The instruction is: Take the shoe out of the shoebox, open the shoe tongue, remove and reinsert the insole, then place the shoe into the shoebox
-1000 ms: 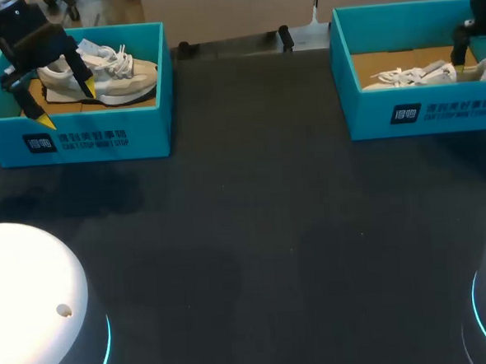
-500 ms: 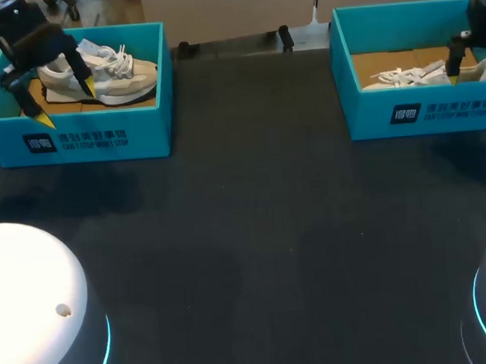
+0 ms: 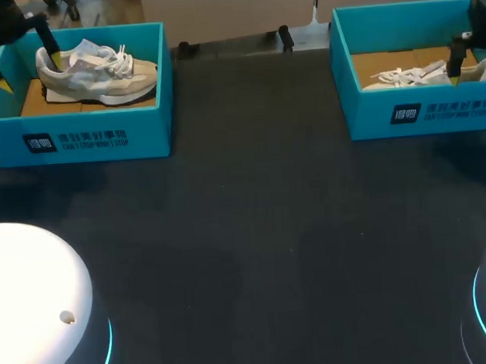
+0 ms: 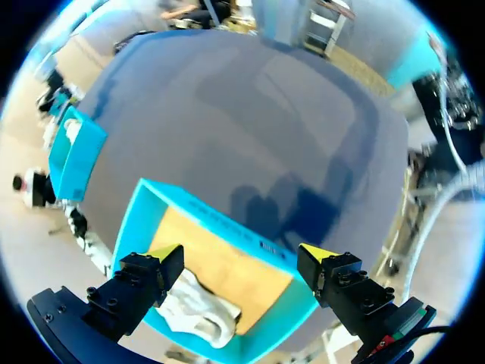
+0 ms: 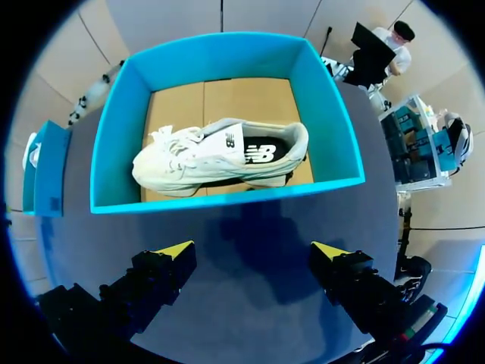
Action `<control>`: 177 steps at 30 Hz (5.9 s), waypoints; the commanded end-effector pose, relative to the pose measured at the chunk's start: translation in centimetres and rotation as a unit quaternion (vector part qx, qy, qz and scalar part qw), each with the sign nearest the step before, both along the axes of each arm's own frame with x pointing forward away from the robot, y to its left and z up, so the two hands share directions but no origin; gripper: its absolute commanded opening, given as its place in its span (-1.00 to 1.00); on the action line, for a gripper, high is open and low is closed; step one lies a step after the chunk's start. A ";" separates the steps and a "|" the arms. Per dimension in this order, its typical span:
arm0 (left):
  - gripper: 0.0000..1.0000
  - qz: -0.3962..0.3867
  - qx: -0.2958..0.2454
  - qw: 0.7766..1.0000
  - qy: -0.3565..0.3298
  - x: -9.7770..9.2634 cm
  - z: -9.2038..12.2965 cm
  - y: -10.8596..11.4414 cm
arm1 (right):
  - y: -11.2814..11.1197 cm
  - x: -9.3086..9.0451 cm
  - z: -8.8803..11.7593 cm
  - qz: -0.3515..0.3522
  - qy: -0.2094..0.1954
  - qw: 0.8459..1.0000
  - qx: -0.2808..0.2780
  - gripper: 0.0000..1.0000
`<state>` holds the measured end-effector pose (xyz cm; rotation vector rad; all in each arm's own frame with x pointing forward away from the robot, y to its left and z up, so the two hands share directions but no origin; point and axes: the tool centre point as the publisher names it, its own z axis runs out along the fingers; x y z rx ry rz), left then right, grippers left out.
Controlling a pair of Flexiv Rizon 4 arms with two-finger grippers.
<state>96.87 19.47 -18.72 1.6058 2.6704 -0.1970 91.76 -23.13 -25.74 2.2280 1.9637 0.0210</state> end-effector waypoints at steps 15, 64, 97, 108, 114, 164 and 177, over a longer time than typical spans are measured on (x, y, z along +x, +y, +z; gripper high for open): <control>1.00 -0.056 0.015 0.998 0.023 3.0 0.6 1.7 | 0.0 -0.1 0.0 0.000 -0.001 1.000 0.000 1.00; 1.00 -0.226 0.057 0.970 -0.064 11.2 -2.7 3.6 | 0.0 -0.1 0.0 0.000 -0.001 1.000 0.000 1.00; 1.00 -0.313 0.048 0.946 -0.065 19.9 -8.3 8.1 | 0.0 -0.1 0.0 0.000 -0.001 1.000 0.000 1.00; 1.00 -0.301 0.046 0.951 -0.056 21.0 -8.0 8.2 | 0.0 -0.1 0.0 0.000 -0.001 1.000 0.000 1.00; 1.00 -0.307 0.020 0.949 -0.065 23.0 -9.7 8.1 | 0.0 -0.1 0.0 0.000 -0.001 1.000 0.000 1.00; 0.86 -0.296 0.045 0.951 -0.082 25.9 -17.8 7.4 | 0.0 -0.1 0.0 0.000 -0.001 1.000 0.000 1.00; 0.81 -0.280 0.050 0.957 -0.059 26.4 -19.5 6.9 | 0.0 -0.1 0.0 0.000 -0.001 1.000 0.000 1.00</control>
